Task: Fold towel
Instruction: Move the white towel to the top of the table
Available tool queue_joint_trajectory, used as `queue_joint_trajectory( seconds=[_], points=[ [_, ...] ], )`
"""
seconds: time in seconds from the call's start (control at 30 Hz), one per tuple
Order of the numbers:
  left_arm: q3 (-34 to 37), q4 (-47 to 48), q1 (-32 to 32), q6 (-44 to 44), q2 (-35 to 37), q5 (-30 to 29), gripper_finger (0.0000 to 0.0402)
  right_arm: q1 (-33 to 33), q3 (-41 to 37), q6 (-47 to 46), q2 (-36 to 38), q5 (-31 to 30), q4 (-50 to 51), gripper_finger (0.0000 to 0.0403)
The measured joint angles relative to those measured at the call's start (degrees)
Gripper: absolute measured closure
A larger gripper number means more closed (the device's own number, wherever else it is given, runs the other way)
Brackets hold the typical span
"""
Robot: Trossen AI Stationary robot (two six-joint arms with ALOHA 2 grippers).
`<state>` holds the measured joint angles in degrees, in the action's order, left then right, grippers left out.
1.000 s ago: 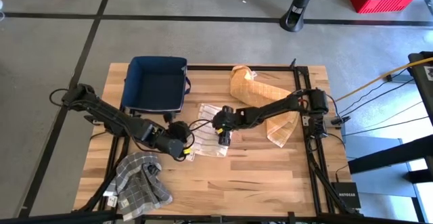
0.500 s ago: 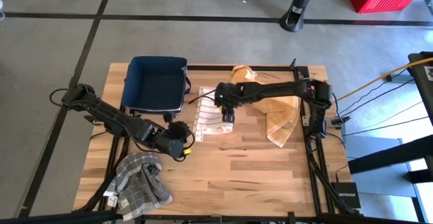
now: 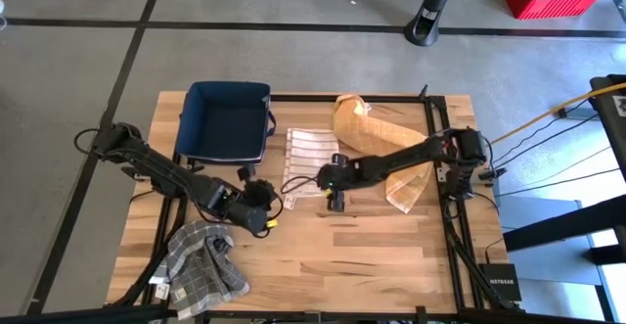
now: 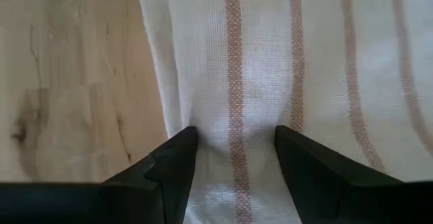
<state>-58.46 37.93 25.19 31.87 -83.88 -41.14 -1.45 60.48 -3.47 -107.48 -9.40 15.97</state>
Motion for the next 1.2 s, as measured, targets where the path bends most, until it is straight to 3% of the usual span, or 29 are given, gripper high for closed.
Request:
queue_joint_trajectory(
  seconds=[0.13,0.33,0.47,0.8,1.2],
  points=[
    [0.0,0.0,-0.1,-0.2,0.0,0.0,0.0306,-0.9,-2.7,0.8,0.4,-3.1,-5.7,0.0197],
    [0.0,-0.1,-0.1,-0.4,0.0,0.0,0.0306,-0.6,5.2,1.3,6.1,-2.5,5.9,0.0197],
    [0.0,0.0,-0.1,-0.4,0.0,0.0,0.0306,2.3,7.3,4.2,7.3,-4.3,4.0,0.0197],
    [0.0,0.0,0.0,-0.3,0.0,0.0,0.0306,12.1,6.2,0.6,-2.8,8.6,0.3,0.0197],
    [0.0,-0.4,0.0,-0.8,0.0,0.0,0.0306,15.7,6.5,1.7,-9.3,8.7,-14.0,0.0197]
  ],
)
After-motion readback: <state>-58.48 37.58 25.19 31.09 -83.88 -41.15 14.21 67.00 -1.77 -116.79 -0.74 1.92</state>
